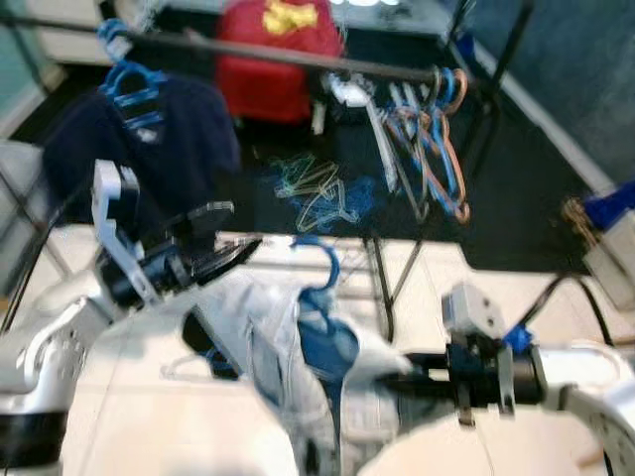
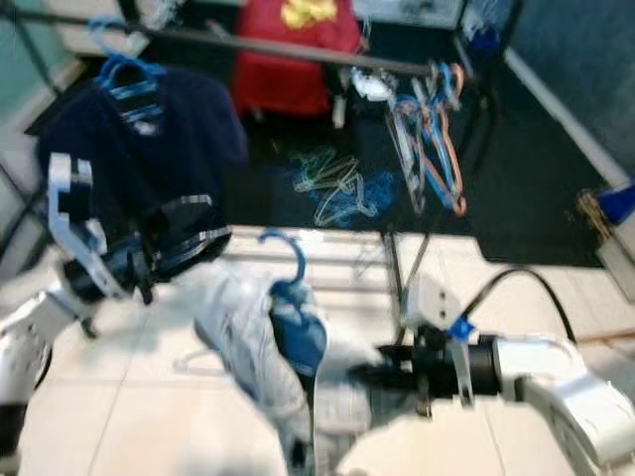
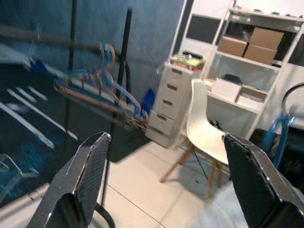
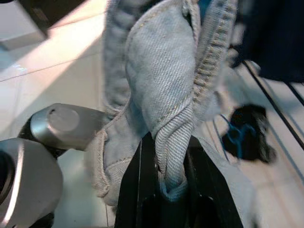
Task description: Hang hanger
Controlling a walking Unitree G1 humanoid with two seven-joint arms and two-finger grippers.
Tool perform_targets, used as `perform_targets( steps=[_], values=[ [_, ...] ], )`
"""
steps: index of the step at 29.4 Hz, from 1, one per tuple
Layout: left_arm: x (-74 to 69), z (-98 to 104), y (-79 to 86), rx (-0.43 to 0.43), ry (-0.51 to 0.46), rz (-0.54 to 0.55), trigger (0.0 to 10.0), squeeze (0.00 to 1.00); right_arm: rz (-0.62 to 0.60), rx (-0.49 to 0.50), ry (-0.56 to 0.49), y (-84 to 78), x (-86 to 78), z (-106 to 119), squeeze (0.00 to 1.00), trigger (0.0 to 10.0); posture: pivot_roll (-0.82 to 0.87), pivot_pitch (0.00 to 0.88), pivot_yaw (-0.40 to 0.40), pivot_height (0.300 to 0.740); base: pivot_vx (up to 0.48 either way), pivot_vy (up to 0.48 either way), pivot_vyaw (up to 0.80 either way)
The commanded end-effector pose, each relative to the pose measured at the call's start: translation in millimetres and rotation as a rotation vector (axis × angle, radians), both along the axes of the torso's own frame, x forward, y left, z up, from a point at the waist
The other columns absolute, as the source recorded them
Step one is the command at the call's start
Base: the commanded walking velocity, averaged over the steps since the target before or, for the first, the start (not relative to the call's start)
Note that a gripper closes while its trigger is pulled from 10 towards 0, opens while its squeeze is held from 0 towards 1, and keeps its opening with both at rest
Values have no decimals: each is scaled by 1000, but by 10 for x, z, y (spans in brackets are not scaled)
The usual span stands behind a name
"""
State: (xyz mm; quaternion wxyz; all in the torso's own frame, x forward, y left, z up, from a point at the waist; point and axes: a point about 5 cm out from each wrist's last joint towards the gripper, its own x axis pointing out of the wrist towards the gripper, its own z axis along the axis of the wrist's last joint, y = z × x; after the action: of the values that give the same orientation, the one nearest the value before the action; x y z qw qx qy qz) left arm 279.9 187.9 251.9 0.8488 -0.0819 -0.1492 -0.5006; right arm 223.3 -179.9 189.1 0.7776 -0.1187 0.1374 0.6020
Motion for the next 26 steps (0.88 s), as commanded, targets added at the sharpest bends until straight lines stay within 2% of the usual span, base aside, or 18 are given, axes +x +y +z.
perform_targets(
  steps=[1, 2, 6, 7, 10, 12, 14, 26],
  values=[
    [-34, 70, -84, -47, -25, -79, 10000, 0, 28, 1, -5, 22, -26, 36, 0, 0, 39, 155, -76, 740, 0, 0, 0],
    [-66, 114, -112, -72, -34, -133, 10000, 0, 35, 2, -4, 32, -28, 35, 0, 0, 41, 154, -77, 740, 0, 0, 0],
    [-115, 160, -172, -95, -46, -218, 10000, 0, 43, 5, -3, 51, -29, 33, 0, 0, 46, 154, -78, 740, 0, 0, 0],
    [-115, 160, -172, -95, -46, -218, 10000, 0, 43, 5, -3, 51, -29, 33, 0, 0, 46, 154, -78, 740, 0, 0, 0],
    [-164, 170, -260, -93, -73, -309, 10000, 0, 55, 8, -3, 79, -25, 37, 0, 0, 42, 155, -76, 740, 0, 0, 0],
    [-164, 170, -260, -93, -73, -309, 10000, 0, 55, 8, -3, 79, -25, 37, 0, 0, 42, 155, -76, 740, 0, 0, 0],
    [-202, 159, -325, -89, -88, -377, 10000, 0, 61, 7, -3, 84, -21, 44, 0, 0, 40, 155, -76, 740, 0, 0, 0],
    [-273, 45, -535, -62, -73, -446, 10000, 0, 62, 9, -5, 75, -6, 61, 0, 0, 39, 154, -77, 740, 0, 0, 0]
  ],
)
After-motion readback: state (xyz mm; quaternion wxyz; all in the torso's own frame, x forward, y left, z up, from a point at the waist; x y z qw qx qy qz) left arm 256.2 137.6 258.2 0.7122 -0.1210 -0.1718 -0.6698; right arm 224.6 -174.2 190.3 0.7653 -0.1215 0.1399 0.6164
